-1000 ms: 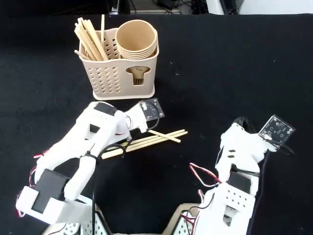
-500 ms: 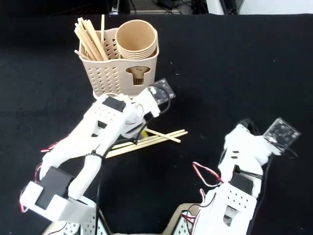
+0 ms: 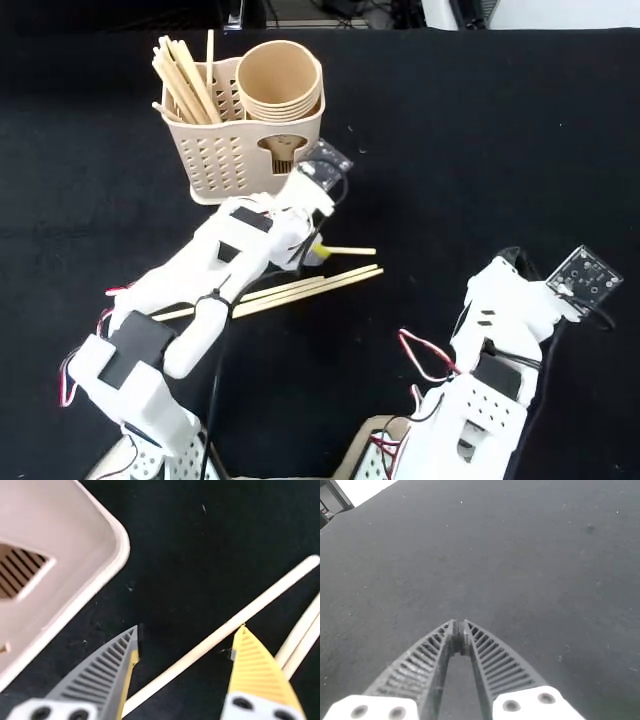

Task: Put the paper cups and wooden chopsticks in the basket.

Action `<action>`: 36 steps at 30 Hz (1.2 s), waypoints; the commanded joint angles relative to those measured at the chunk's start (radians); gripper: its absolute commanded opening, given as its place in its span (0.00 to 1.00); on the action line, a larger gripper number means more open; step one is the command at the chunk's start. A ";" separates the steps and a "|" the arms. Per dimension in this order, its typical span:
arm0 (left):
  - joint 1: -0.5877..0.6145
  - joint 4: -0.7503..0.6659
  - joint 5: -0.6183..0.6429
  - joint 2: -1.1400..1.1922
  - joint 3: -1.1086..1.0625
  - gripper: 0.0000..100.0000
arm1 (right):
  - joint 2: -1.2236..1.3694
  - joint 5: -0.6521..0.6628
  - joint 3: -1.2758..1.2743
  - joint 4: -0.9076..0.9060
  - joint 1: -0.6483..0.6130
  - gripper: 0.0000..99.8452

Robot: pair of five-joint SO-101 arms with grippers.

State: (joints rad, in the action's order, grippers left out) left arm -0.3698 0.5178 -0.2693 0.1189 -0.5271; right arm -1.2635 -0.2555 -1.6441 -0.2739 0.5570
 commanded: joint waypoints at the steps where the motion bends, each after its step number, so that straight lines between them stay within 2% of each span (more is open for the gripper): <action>1: -0.001 -0.017 0.054 -0.009 0.047 0.31 | -0.013 -0.011 0.077 0.021 0.006 0.03; 7: 0.025 -0.046 0.123 0.002 0.050 0.31 | -0.013 -0.011 0.077 0.021 0.006 0.04; 22: 0.105 0.009 0.130 0.005 0.048 0.31 | -0.013 -0.011 0.076 0.021 0.005 0.04; 27: 0.148 0.011 0.230 0.069 0.068 0.31 | -0.013 -0.011 0.074 0.021 -0.012 0.04; 36: 0.142 0.012 0.253 0.064 0.041 0.31 | -0.013 -0.009 0.071 0.023 -0.037 0.04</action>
State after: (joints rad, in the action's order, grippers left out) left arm -0.2440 0.5224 -0.0269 0.2110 -0.4948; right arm -1.2635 -0.2570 -1.6441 -0.2739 0.5340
